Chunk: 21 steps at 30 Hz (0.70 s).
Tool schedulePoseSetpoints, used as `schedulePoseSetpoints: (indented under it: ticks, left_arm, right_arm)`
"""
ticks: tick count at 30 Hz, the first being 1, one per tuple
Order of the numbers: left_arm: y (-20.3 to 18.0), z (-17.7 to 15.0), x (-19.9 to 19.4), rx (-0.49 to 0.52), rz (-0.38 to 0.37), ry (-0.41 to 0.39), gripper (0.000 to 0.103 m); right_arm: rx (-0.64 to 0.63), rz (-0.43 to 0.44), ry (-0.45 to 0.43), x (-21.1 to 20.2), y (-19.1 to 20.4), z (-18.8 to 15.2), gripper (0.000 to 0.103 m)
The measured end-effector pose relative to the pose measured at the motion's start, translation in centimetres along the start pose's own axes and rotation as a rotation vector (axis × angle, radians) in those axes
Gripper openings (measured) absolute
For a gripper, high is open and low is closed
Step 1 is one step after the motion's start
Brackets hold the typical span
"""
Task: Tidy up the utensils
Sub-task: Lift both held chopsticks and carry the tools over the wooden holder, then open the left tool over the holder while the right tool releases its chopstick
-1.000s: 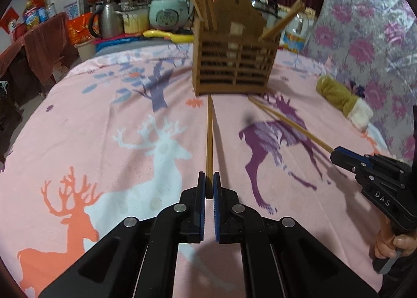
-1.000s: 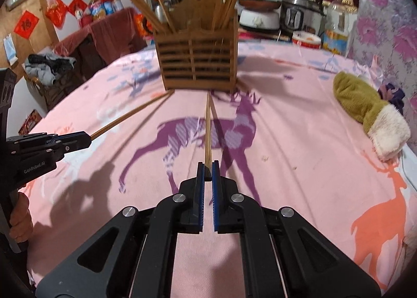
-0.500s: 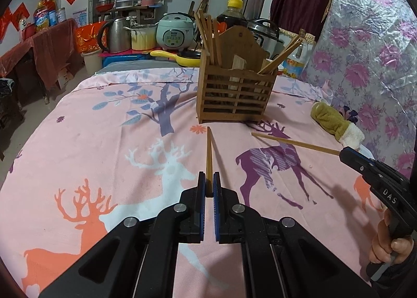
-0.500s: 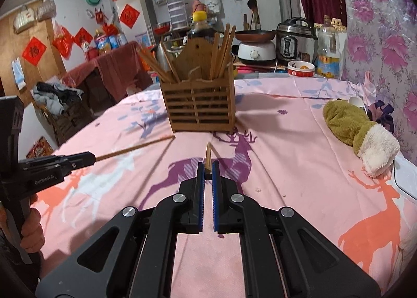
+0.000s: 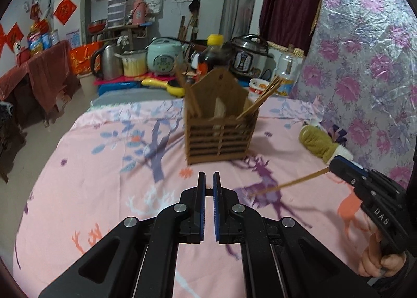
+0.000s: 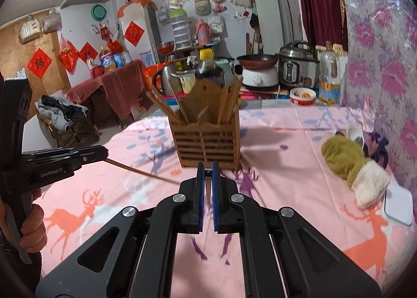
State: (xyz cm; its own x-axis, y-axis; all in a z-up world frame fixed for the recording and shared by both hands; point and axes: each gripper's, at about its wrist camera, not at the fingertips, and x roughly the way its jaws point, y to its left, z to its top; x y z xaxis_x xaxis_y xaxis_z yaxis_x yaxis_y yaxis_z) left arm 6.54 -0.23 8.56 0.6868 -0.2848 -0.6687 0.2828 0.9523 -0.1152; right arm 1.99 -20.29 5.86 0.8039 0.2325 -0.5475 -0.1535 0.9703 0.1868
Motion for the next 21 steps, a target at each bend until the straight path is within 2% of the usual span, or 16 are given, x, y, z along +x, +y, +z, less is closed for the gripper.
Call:
schedulePoseSetpoints:
  ticks: [7, 12, 21]
  left_arm:
    - [-1.9, 4.5, 1.0, 0.041, -0.019, 0.003, 0.006]
    - [-2.1, 8.8, 0.3, 0.038, -0.033, -0.037, 0.006]
    - [-2.7, 17.9, -1.7, 0.010, 0.004, -0.231, 0.006]
  right_arm:
    - [-0.002, 0.006, -0.002, 1.6, 0.3, 3.2, 0.006]
    - [0.000, 0.009, -0.031, 2.3, 0.4, 6.7, 0.006]
    - [0.030, -0.018, -0.192, 3.0, 0.8, 14.9, 0.006]
